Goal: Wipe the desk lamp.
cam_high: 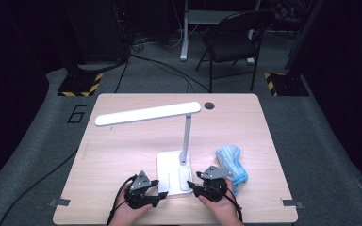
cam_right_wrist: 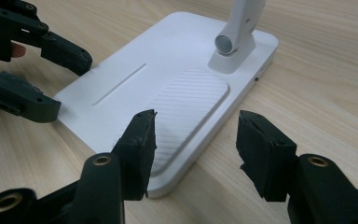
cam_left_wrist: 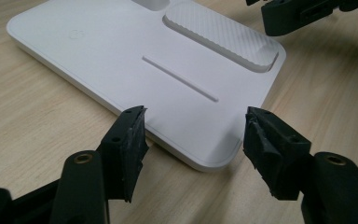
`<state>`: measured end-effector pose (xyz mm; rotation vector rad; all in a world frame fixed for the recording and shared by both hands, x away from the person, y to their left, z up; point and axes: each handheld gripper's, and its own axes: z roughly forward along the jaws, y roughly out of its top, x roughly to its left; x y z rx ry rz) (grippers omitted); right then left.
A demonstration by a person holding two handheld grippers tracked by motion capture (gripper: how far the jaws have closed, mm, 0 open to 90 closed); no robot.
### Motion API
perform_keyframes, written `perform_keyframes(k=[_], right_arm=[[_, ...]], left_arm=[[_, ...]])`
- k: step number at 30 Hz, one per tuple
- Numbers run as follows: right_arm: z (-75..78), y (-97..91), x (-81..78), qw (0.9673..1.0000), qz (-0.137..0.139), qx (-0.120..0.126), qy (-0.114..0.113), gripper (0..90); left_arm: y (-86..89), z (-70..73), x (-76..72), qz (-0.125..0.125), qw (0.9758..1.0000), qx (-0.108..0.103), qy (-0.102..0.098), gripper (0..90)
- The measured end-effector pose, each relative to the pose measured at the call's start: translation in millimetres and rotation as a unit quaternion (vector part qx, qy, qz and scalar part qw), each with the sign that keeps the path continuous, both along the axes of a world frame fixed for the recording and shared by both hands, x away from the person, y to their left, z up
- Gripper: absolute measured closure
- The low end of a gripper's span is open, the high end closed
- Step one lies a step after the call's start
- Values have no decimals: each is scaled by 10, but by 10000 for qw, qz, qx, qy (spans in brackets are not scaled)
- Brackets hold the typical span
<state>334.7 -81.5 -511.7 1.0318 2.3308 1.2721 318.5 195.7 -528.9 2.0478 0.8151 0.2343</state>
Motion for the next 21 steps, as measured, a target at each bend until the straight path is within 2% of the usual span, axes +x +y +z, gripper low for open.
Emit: perform_keyframes(k=[4, 5, 6, 7, 8, 12, 13, 14, 16, 18, 21], right_arm=[[-13, 62, 10, 10000, -10, 10, 14, 467], [-11, 73, 18, 10000, 13, -38, -18, 464], [-14, 91, 15, 10000, -45, -11, -13, 457], [-15, 101, 32, 9999, -29, -92, -78, 450], [-15, 115, 34, 9999, -73, -99, -55, 445], [-38, 145, 64, 9994, -167, -269, -158, 443], [-43, 149, 66, 9992, -198, -337, -97, 447], [-48, 146, 75, 9988, -227, -394, -198, 436], [-52, 143, 84, 9989, -260, -350, -182, 437], [-52, 141, 86, 9986, -266, -399, -211, 438], [-56, 124, 101, 9978, -306, -509, -284, 438]], left_arm=[[-80, 2, 9, -116, 9999, -48, 98, 418], [-93, 3, 9, -113, 9999, -5, 64, 422], [-121, -1, 3, -102, 9999, -75, 107, 424], [-122, 2, 17, -204, 9998, -5, 41, 426], [-126, 6, 24, -286, 9996, 3, 66, 429], [-151, 4, 29, -291, 9996, -5, 32, 435], [-143, 10, 37, -334, 9994, 1, 82, 436], [-141, 12, 39, -282, 9996, -1, 23, 433], [-109, 43, 57, -203, 9998, 23, -45, 427], [-76, 67, 81, -27, 10000, -87, -38, 413], [-1, 110, 148, 58, 9999, 27, -135, 399]])
